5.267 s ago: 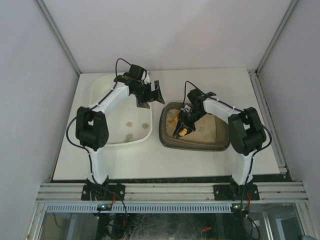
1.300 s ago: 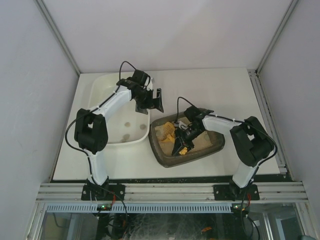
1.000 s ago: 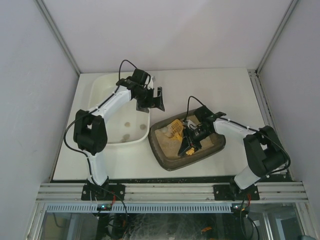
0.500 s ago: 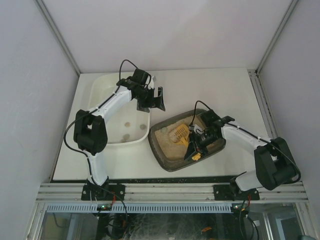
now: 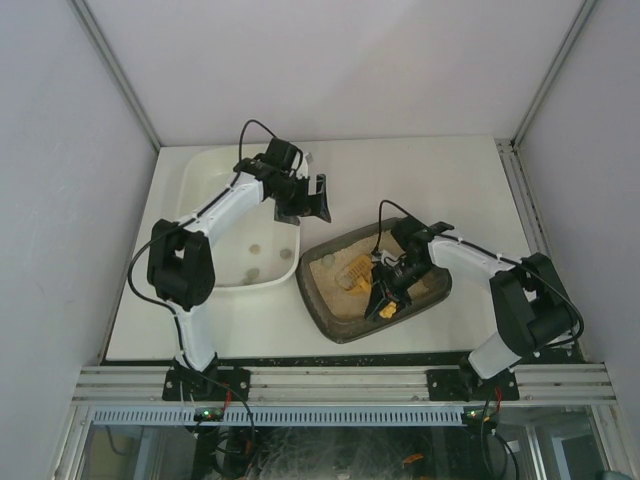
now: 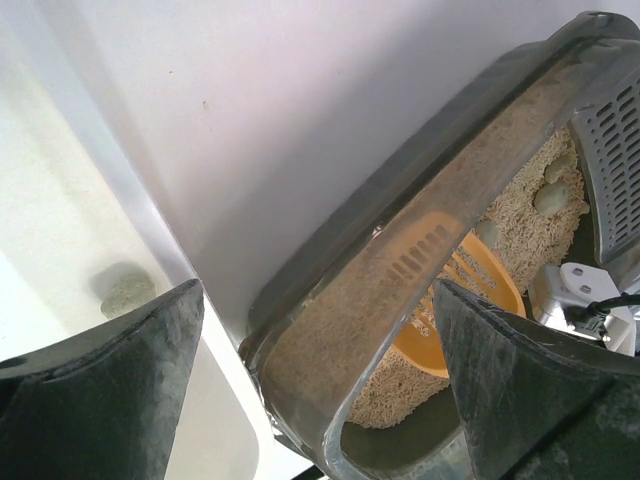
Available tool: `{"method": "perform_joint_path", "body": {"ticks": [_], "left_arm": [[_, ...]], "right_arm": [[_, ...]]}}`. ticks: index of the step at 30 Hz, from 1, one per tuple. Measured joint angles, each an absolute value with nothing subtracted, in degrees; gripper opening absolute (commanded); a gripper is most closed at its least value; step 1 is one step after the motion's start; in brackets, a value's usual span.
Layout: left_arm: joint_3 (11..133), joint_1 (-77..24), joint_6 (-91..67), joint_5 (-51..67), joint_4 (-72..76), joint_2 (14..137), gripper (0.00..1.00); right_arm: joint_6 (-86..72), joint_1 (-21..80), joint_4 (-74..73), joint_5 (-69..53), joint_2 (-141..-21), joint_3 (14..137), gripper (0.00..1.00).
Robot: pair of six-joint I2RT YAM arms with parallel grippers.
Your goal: Clean the litter box
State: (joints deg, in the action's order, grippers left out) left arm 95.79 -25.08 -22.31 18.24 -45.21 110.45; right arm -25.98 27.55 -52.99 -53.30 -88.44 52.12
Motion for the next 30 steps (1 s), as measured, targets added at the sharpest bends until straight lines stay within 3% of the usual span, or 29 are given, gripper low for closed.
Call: {"method": "perform_joint_path", "body": {"ticks": [16,30], "left_arm": [[92.5,-26.1,-22.3,18.6,-42.8,109.1,1.0],[90.7,-26.1,-22.3,18.6,-41.4,107.9,1.0]], "right_arm": [[-37.5,33.3,-41.7,-60.6,-93.6,54.3,0.0],[-45.5,33.4,-20.0,-53.2,-92.8,47.0,0.0]]}}
